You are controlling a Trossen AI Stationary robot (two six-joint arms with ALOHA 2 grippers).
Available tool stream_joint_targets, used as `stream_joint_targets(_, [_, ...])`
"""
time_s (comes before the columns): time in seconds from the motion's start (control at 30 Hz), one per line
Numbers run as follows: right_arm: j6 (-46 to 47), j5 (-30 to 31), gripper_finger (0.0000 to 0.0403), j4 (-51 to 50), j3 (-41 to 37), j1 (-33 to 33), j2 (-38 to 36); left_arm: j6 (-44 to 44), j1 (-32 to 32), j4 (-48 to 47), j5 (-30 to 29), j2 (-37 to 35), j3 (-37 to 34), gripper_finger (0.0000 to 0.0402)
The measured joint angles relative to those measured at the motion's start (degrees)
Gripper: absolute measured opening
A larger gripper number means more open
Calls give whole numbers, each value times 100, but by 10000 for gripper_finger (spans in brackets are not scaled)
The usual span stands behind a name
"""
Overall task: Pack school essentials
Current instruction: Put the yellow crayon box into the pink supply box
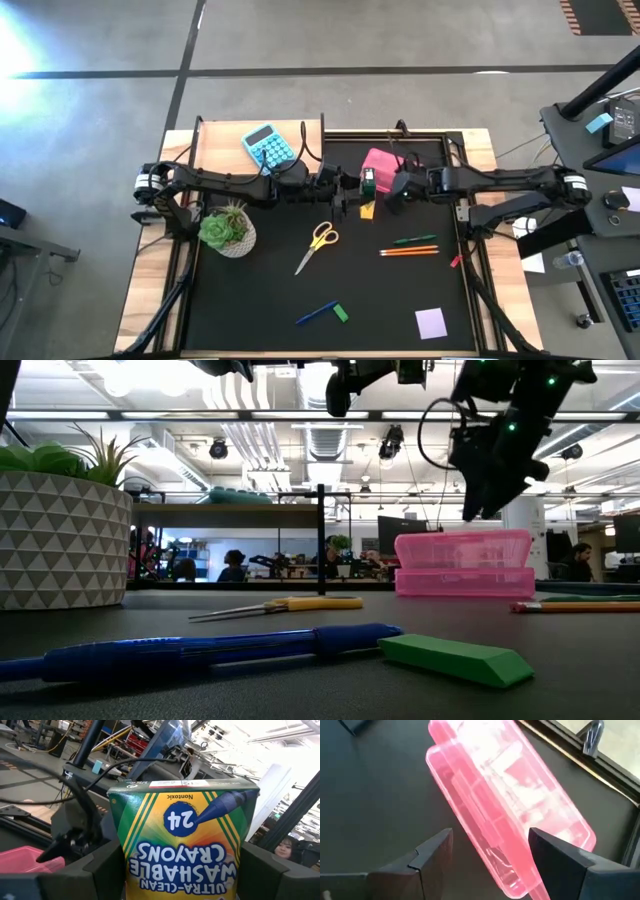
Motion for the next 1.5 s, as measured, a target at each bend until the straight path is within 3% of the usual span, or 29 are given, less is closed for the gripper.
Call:
stream_joint_targets(0.23, [46, -1153, 251, 2, 55, -2, 17, 0, 0, 0, -2, 0, 0, 274])
stream_joint_targets(0.5, [33, -1273, 251, -13, -179, -30, 494, 2, -4, 0, -2, 0, -2, 274])
stream_joint_targets(0.8, [-275, 73, 249, -169, -143, -71, 1126, 2, -26, -4, -2, 0, -2, 274])
stream_joint_targets(0.97, [-363, 461, 249, -178, -87, -81, 1155, 2, -24, -7, -4, 0, -2, 274])
stream_joint_targets(1.17, [-823, 1379, 249, -182, 138, -177, 1030, 2, -24, -7, -4, 0, -4, 274])
stream_joint_targets(1.4, [-1816, 1868, 249, -3, 601, -840, 1055, 2, -24, -9, -7, 0, -4, 274])
stream_joint_targets(1.5, [-2013, 1589, 249, -5, 795, -1165, 1061, 2, -26, -10, -7, 0, -4, 274])
